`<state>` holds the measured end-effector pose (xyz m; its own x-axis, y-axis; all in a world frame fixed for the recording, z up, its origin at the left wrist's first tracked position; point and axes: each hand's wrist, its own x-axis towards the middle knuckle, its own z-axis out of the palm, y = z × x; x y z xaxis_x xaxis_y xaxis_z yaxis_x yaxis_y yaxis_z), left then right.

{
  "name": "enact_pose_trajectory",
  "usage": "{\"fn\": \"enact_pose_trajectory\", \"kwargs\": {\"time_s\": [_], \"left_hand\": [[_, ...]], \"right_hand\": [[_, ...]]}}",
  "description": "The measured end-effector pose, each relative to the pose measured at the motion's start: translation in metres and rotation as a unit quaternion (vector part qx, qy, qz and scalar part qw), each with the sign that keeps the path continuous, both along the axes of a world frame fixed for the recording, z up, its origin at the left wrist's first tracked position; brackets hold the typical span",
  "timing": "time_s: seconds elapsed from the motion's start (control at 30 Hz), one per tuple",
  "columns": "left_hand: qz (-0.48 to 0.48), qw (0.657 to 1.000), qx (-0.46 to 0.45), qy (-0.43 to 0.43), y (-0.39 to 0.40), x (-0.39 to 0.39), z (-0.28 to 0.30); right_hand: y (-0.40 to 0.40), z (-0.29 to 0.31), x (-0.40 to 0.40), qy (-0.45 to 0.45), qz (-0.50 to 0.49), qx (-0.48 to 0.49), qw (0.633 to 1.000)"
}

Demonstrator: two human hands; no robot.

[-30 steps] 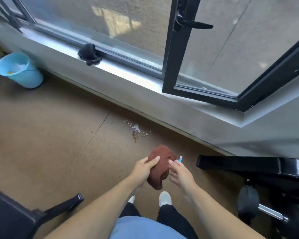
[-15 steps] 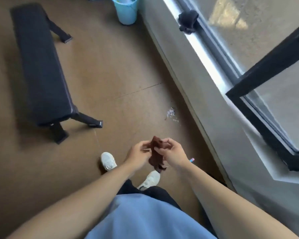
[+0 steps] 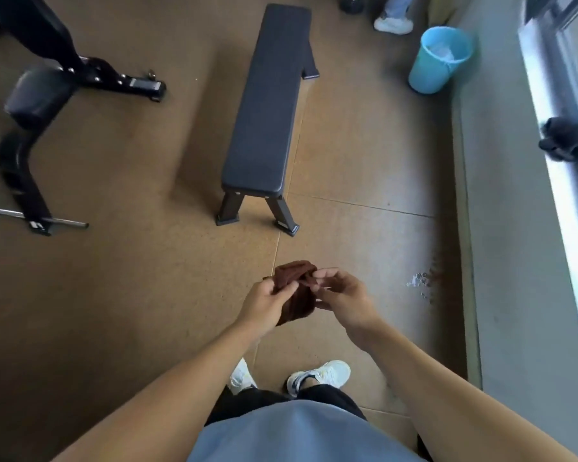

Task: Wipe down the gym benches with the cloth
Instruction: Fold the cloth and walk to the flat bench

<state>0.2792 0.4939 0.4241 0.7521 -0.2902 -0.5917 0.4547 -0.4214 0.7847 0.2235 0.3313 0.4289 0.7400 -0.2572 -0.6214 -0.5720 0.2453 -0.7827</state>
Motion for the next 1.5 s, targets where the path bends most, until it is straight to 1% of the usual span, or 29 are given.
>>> {"fn": "enact_pose_trajectory", "kwargs": {"time_s": [0.13,0.23,0.3,0.37,0.4,0.47,0.5,0.57,0.7,0.8,0.87,1.0,1.13,1.23,1.27,1.37,1.43,1.5], "left_hand": [[0.084,0.996,-0.011,-0.004,0.061,0.027,-0.002],[0.116,0.993,-0.015,0.003,0.102,0.043,-0.001],[0.108,0.994,-0.021,0.010,0.124,0.054,0.004],[0.094,0.995,-0.030,0.017,0.140,0.065,0.009],[0.090,0.995,-0.038,0.022,0.146,0.071,0.011],[0.093,0.993,-0.066,0.038,0.153,0.083,0.013],[0.105,0.990,-0.078,0.050,0.154,0.089,0.013],[0.129,0.984,-0.101,0.066,0.152,0.101,0.018],[0.191,0.974,-0.089,0.082,0.147,0.133,0.022],[0.252,0.960,-0.083,0.089,0.139,0.165,0.021],[0.308,0.939,-0.116,0.097,0.131,0.186,0.022],[0.366,0.905,-0.181,0.122,0.110,0.223,0.025],[0.397,0.879,-0.235,0.124,0.092,0.252,0.032],[0.387,0.870,-0.286,0.108,0.087,0.266,0.037],[0.384,0.869,-0.295,0.104,0.087,0.270,0.037],[0.342,0.889,-0.283,0.115,0.094,0.285,0.037],[0.293,0.915,-0.247,0.124,0.101,0.293,0.036],[0.241,0.942,-0.199,0.124,0.103,0.300,0.039]], "right_hand": [[0.064,-0.003,0.032,0.014,-0.047,-0.014,0.999],[0.098,-0.003,0.056,0.039,-0.049,0.006,0.998],[0.115,-0.002,0.072,0.038,-0.022,0.023,0.999],[0.126,0.002,0.086,0.026,0.039,0.032,0.998],[0.130,0.004,0.093,0.020,0.076,0.021,0.997],[0.135,0.005,0.108,0.001,0.135,-0.039,0.990],[0.136,0.005,0.116,-0.005,0.146,-0.068,0.987],[0.135,0.002,0.134,-0.006,0.143,-0.088,0.986],[0.121,-0.008,0.176,-0.008,0.143,-0.050,0.988],[0.107,-0.013,0.217,-0.018,0.174,-0.045,0.984],[0.100,-0.015,0.247,-0.027,0.202,-0.040,0.978],[0.080,-0.002,0.308,-0.022,0.265,0.004,0.964],[0.061,0.011,0.356,-0.028,0.312,0.072,0.947],[0.055,0.019,0.379,-0.029,0.303,0.126,0.944],[0.053,0.021,0.386,-0.028,0.299,0.134,0.944],[0.051,0.024,0.402,-0.027,0.283,0.143,0.948],[0.052,0.024,0.408,-0.035,0.293,0.098,0.951],[0.057,0.026,0.411,-0.052,0.329,0.038,0.942]]}}
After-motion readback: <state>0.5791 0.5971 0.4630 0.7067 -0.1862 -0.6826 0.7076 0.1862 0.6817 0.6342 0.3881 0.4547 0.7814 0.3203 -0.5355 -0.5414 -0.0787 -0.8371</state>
